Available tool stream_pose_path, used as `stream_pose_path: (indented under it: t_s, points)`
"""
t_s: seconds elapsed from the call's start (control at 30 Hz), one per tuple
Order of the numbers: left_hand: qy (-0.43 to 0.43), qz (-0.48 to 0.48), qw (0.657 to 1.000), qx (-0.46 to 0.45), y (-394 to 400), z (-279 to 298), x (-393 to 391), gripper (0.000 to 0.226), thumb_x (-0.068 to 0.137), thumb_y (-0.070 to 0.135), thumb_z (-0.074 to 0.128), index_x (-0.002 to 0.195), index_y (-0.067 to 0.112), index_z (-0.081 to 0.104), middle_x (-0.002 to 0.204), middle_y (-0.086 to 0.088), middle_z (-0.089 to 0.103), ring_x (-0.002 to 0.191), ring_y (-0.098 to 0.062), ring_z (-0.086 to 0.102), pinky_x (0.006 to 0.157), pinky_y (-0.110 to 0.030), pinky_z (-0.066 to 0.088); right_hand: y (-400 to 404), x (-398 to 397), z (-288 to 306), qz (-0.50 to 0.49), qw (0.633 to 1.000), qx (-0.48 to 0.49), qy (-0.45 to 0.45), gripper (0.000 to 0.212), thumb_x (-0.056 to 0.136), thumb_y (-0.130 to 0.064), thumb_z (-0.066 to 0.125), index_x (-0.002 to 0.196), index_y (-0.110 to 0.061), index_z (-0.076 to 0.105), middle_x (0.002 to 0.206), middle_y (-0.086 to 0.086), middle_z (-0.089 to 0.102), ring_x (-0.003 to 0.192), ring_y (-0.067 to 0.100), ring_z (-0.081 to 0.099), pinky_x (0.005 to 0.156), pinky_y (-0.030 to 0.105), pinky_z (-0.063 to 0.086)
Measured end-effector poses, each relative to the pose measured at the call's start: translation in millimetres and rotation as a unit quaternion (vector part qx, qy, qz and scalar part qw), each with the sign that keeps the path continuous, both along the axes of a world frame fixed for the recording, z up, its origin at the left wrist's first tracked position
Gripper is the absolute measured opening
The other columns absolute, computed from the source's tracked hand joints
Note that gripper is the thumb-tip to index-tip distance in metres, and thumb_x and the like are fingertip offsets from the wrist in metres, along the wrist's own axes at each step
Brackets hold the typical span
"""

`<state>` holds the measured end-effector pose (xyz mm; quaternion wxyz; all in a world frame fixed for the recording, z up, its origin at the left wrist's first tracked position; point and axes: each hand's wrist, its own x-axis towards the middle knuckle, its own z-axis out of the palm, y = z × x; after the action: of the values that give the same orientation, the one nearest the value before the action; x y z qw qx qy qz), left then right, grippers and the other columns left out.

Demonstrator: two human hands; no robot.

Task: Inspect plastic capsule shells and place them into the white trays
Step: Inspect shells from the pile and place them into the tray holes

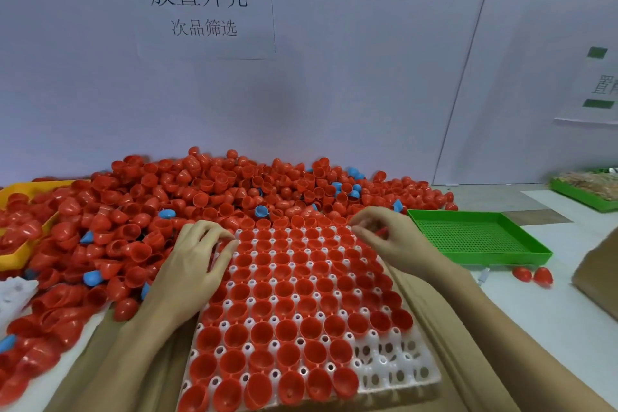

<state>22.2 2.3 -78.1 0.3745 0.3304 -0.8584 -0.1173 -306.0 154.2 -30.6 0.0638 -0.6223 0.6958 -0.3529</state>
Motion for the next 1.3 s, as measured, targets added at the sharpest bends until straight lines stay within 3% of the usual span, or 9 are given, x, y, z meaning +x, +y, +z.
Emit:
stream_pose_path:
  t_s: [0.17,0.3,0.4,0.57,0.77,0.87,1.1,1.23,1.3]
  points:
    - [-0.005,-0.008,1.000,-0.004,-3.0,0.4,2.8,0.011,0.102,0.029,0.063,0.107,0.023,0.070,0.111,0.016,0.058,0.112,-0.004,0.049,0.087,-0.013,0.040,-50.2,-53.3,-26.6,-0.117,0.990,0.037,0.073,0.042,0.106,-0.013,0.055,0.147,-0.021,0.055,0.143,0.008,0.053,0.131,0.023,0.052,0.109,0.034,0.042]
    - [-0.010,-0.007,1.000,-0.001,-7.1,0.2,7.4,0.011,0.102,0.031,0.062,0.108,0.026,0.070,0.112,0.019,0.057,0.114,0.003,0.047,0.089,-0.013,0.040,-73.8,-78.0,-45.0,-0.135,0.975,0.111,0.136,0.057,0.107,-0.011,0.051,0.160,-0.027,0.040,0.167,0.009,0.033,0.154,0.034,0.027,0.126,0.049,0.026]
    - [-0.014,-0.009,1.000,-0.004,-9.3,1.3,9.6,0.011,0.102,0.031,0.062,0.107,0.026,0.070,0.112,0.019,0.057,0.117,0.005,0.047,0.089,-0.014,0.041,-85.8,-88.4,-44.0,-0.129,0.961,0.149,0.196,0.049,0.108,-0.014,0.048,0.154,-0.028,0.050,0.160,0.003,0.044,0.147,0.037,0.031,0.122,0.049,0.029]
    - [-0.022,-0.013,1.000,-0.005,-6.0,3.0,9.2,0.011,0.101,0.031,0.062,0.106,0.026,0.070,0.112,0.020,0.057,0.116,0.002,0.048,0.087,-0.015,0.042,-92.0,-88.7,-33.7,-0.150,0.952,0.101,0.245,0.017,0.102,-0.027,0.065,0.115,-0.025,0.074,0.111,0.001,0.062,0.114,0.029,0.055,0.092,0.041,0.048]
    - [-0.028,-0.011,1.000,-0.005,-3.1,6.8,10.6,0.012,0.101,0.029,0.063,0.107,0.023,0.072,0.111,0.019,0.058,0.113,0.001,0.049,0.088,-0.013,0.041,-78.8,-63.9,-27.8,-0.202,0.972,-0.116,0.009,0.018,0.102,-0.018,0.067,0.116,-0.012,0.076,0.109,0.005,0.074,0.101,0.021,0.067,0.092,0.036,0.054]
    - [-0.012,-0.022,1.000,-0.004,1.4,12.0,9.0,0.013,0.102,0.031,0.061,0.112,0.028,0.069,0.111,0.022,0.059,0.114,0.004,0.051,0.092,-0.015,0.044,-60.8,-31.5,-13.8,-0.141,0.967,-0.164,-0.134,0.016,0.101,-0.027,0.070,0.111,-0.017,0.079,0.095,-0.006,0.078,0.088,0.013,0.072,0.084,0.033,0.060]
    - [0.061,-0.136,0.989,-0.009,32.2,24.2,-11.6,0.033,0.099,0.031,0.067,0.131,0.036,0.062,0.114,0.021,0.063,0.104,-0.010,0.067,0.086,-0.023,0.056,-5.8,44.3,6.8,0.168,0.954,0.050,-0.242,0.021,0.105,-0.037,0.064,0.109,-0.024,0.080,0.090,0.001,0.076,0.078,0.012,0.070,0.076,0.022,0.056]
    - [0.075,-0.257,0.963,0.023,51.5,29.2,-25.2,0.061,0.094,0.023,0.079,0.148,0.037,0.055,0.147,0.012,0.054,0.121,-0.016,0.065,0.087,-0.021,0.058,4.1,68.1,7.7,0.244,0.926,0.158,-0.241,0.020,0.104,-0.038,0.066,0.105,-0.024,0.080,0.086,-0.005,0.074,0.075,0.013,0.065,0.072,0.026,0.053]
    - [0.069,-0.286,0.955,0.033,57.1,29.6,-29.7,0.055,0.092,0.016,0.082,0.142,0.030,0.062,0.145,0.011,0.057,0.127,-0.017,0.063,0.088,-0.024,0.059,5.6,73.7,7.1,0.265,0.917,0.178,-0.241,0.019,0.104,-0.038,0.067,0.104,-0.025,0.080,0.080,-0.005,0.071,0.069,0.016,0.062,0.065,0.028,0.051]
